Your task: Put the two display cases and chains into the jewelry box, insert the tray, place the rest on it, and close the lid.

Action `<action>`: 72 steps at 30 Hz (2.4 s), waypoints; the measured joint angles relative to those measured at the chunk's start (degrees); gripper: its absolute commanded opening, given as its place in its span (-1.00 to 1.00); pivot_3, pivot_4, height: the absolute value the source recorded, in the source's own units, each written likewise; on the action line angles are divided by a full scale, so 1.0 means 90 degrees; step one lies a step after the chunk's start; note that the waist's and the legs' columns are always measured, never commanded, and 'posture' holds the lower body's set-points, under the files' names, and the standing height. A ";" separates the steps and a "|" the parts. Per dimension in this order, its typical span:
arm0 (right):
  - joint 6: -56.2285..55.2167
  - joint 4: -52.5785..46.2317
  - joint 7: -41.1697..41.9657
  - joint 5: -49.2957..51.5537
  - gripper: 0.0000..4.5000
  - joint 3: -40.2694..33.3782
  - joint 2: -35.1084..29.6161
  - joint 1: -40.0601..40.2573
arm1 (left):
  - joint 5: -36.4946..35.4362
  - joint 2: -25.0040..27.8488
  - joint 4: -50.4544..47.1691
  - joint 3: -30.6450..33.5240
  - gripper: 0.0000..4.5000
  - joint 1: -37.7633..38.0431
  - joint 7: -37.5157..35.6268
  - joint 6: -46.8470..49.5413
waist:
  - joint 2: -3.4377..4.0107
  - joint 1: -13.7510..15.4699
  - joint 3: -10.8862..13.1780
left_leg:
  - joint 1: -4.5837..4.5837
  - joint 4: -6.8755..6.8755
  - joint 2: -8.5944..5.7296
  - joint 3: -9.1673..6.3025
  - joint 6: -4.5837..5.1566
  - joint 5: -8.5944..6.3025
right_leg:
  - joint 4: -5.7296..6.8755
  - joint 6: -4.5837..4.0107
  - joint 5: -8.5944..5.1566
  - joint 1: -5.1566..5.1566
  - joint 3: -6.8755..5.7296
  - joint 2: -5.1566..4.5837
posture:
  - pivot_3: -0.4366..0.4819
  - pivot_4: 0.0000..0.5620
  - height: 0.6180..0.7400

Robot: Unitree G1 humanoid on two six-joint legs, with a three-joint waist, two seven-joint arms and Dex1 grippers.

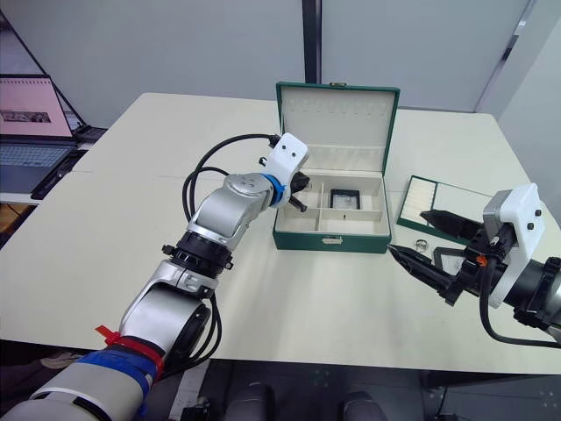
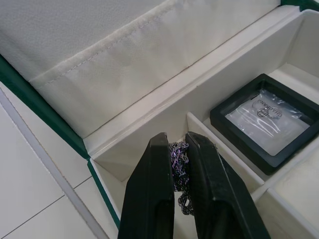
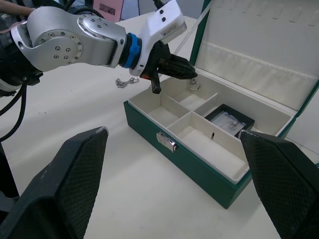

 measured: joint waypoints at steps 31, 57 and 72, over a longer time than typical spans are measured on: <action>-0.0029 -0.0052 0.0002 -0.0077 1.00 0.0078 0.0001 0.0083 | -0.0758 0.0122 -0.0847 0.0461 0.09 0.0341 -0.1840 -0.0178 | 0.0007 -0.0022 0.0001 | 0.0000 -0.0007 0.0009 0.0006 -0.0002 0.0001 | 0.0002 0.0000 0.0000 -0.0003 -0.0001 0.0004 | -0.05 -0.47 1.00; -0.0448 -0.0815 0.1033 -0.1236 1.00 0.0074 0.1154 0.3422 | -0.3821 0.4148 -0.5151 0.4354 0.99 0.7060 -0.5469 0.0070 | 0.0020 -0.0027 -0.0006 | 0.0013 -0.0004 0.0017 -0.0003 0.0019 -0.0012 | -0.0003 -0.0001 -0.0001 0.0005 -0.0014 0.0001 | -0.05 -0.47 1.00; -0.0751 -0.0942 0.1254 -0.1547 1.00 -0.0145 0.1361 0.3606 | -0.4174 0.4441 -0.4993 0.4689 0.99 0.6889 -0.5198 -0.0138 | 0.0011 -0.0052 -0.0016 | 0.0017 -0.0006 0.0016 -0.0019 0.0023 -0.0016 | -0.0023 -0.0007 -0.0003 0.0029 -0.0029 0.0000 | -0.05 -0.47 1.00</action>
